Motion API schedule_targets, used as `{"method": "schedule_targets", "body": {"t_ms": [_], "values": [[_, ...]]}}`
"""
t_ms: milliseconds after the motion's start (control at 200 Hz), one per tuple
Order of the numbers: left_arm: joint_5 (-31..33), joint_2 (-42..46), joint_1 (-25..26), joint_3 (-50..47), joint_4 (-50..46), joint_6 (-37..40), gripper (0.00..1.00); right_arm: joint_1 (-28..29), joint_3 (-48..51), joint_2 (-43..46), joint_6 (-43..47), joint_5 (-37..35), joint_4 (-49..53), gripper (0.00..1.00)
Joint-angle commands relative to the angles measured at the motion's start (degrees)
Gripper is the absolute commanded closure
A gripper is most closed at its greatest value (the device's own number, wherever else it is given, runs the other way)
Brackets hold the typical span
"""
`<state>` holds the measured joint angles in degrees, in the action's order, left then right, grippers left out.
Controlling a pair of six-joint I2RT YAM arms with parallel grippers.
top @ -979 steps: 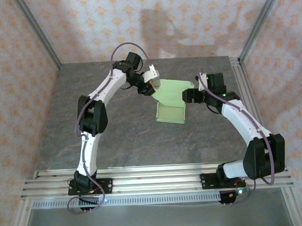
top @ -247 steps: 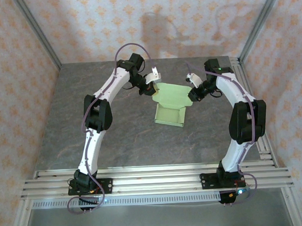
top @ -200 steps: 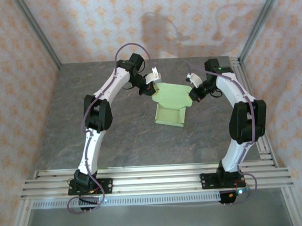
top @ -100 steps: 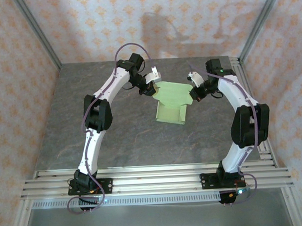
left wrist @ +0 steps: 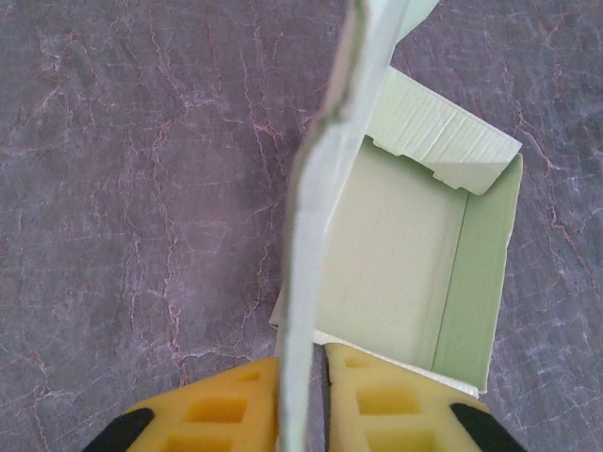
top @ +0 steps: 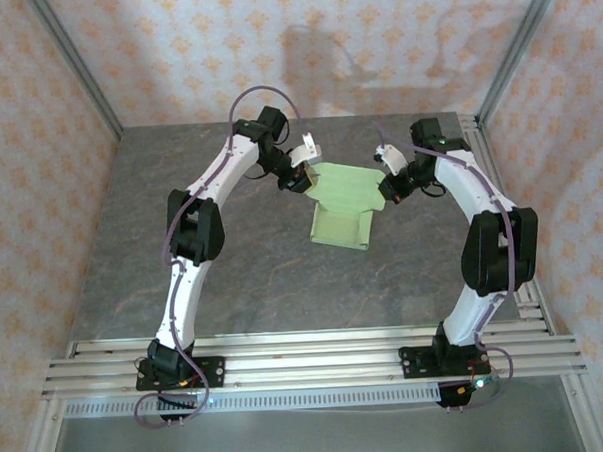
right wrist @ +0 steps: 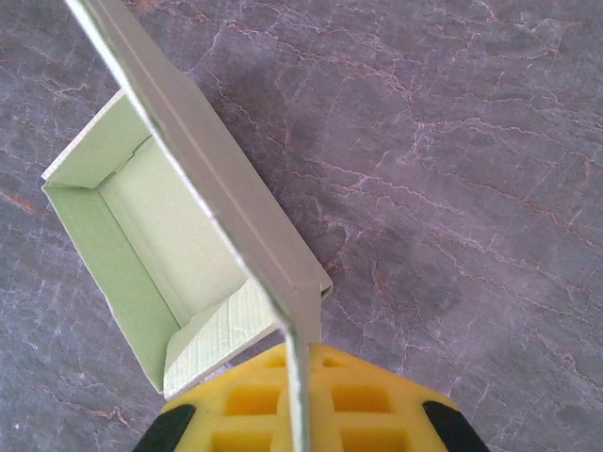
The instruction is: Fold the paper box
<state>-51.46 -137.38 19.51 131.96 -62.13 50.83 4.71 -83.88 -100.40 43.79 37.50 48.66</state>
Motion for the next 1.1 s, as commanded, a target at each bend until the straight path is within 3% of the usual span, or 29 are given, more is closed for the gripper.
{"method": "schedule_targets", "body": {"t_ms": [0, 455, 701, 896, 1091], "values": [[1.28, 4.16, 0.05, 0.49, 0.26, -0.79, 0.77, 0.05, -1.2, 0.25, 1.17, -0.14, 1.55, 1.0], [0.84, 4.5, 0.05, 0.52, 3.44, -3.28, 0.7, 0.04, -1.9, -0.66, 2.0, 0.2, 3.09, 1.0], [0.53, 3.72, 0.01, 0.72, 1.84, -1.99, 0.78, 0.09, -2.34, -0.5, 2.16, 0.74, 3.72, 1.0], [-0.29, 3.44, 0.01, 0.75, 2.07, -2.13, 1.0, 0.12, -2.6, -0.48, 2.18, 0.93, 4.28, 1.0], [-0.22, 3.78, 0.09, 0.59, 2.71, -3.92, 1.0, 0.88, -2.11, 0.44, -0.7, 0.0, 1.97, 1.0]]}}
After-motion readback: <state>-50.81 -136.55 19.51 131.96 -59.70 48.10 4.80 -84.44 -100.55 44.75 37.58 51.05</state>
